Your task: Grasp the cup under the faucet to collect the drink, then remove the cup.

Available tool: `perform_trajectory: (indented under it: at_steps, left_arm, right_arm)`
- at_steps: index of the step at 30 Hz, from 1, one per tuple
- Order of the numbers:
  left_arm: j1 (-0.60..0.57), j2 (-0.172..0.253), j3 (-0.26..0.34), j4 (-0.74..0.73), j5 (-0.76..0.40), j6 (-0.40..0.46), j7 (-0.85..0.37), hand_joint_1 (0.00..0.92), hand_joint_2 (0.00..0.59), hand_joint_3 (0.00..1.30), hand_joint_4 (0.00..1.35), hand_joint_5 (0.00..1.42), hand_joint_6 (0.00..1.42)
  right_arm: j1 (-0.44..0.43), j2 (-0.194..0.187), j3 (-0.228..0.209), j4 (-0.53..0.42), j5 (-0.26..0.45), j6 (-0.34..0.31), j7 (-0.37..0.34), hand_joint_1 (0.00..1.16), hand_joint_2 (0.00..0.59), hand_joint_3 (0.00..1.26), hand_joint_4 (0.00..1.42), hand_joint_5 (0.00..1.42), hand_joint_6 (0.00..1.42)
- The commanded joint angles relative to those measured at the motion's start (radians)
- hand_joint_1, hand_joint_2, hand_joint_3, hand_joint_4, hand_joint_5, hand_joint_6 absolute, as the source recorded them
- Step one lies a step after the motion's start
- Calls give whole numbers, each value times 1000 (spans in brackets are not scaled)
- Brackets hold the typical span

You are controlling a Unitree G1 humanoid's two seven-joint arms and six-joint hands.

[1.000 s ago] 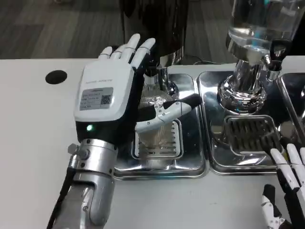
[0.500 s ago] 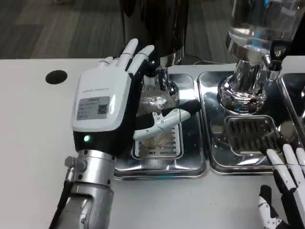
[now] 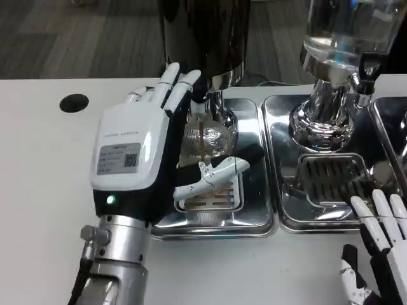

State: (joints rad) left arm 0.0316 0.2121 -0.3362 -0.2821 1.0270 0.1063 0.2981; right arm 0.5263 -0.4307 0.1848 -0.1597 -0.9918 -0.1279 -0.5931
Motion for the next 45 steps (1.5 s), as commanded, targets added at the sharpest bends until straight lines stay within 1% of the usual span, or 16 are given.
perform_trajectory:
  at_steps: [1,11,21,32,45]
  left_arm:
    - [25,7,2,30,-5,7,-19,0,73,357,129,336,271]
    - [35,3,-5,57,-6,-5,-2,0,71,357,125,336,274]
    - [43,-3,-11,67,-3,-11,9,0,70,357,121,336,277]
    - [45,-10,-16,67,5,-6,12,0,70,357,120,336,280]
    - [48,-6,-9,66,3,-7,12,0,64,357,120,336,283]
  right_arm:
    - [-3,5,0,5,6,-4,-4,179,564,114,0,0,0]
    - [5,1,-7,4,8,-6,-11,179,563,114,0,0,0]
    - [3,2,-4,1,5,-6,-9,178,556,114,0,0,0]
    - [-11,6,2,22,10,-12,-9,177,555,114,0,0,0]
    - [-18,8,8,25,8,-12,-10,177,555,114,0,0,0]
